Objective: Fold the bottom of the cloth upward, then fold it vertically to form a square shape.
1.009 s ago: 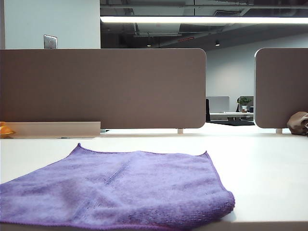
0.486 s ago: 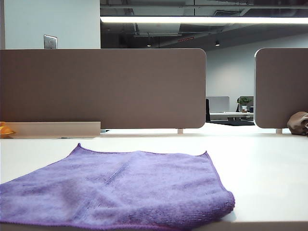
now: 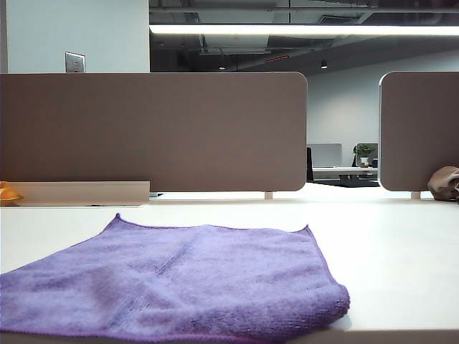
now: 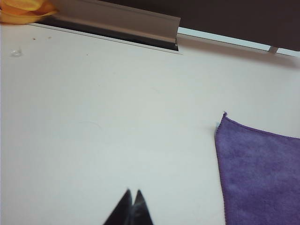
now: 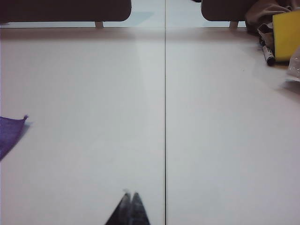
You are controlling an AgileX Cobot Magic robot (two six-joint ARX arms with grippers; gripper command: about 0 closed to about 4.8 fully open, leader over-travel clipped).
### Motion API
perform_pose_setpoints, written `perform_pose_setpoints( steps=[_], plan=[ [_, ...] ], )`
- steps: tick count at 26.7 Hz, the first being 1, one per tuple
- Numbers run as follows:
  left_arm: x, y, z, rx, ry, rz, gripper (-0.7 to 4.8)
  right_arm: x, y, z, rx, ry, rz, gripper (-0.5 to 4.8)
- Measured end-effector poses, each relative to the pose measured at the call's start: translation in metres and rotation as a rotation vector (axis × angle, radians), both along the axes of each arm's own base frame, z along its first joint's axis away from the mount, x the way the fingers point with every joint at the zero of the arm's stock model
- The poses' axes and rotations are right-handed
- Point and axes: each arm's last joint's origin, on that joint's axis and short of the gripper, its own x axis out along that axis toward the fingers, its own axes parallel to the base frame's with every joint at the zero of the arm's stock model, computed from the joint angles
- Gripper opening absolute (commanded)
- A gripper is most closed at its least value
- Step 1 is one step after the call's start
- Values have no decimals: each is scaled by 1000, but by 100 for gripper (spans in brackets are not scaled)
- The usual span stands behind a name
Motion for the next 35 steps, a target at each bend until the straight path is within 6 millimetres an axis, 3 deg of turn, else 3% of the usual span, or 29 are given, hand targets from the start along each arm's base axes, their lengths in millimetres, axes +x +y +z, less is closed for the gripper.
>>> perform_pose_setpoints(
  steps=[13, 19, 25, 28, 35],
  plan=[
    [0, 0, 0, 0, 0, 0, -3, 0, 0, 0, 21, 1, -3, -1],
    [0, 0, 0, -52, -2, 0, -3, 0, 1, 1, 345, 37, -11, -1],
    [-1, -4, 1, -303, 26, -101, -3, -5, 11, 14, 600, 121, 319, -1],
    [-2, -9, 2, -539, 83, -210, -4, -9, 17, 15, 718, 226, 536, -1],
    [-4, -14, 4, -639, 142, -376, -4, -12, 20, 14, 851, 361, 629, 0]
  ],
)
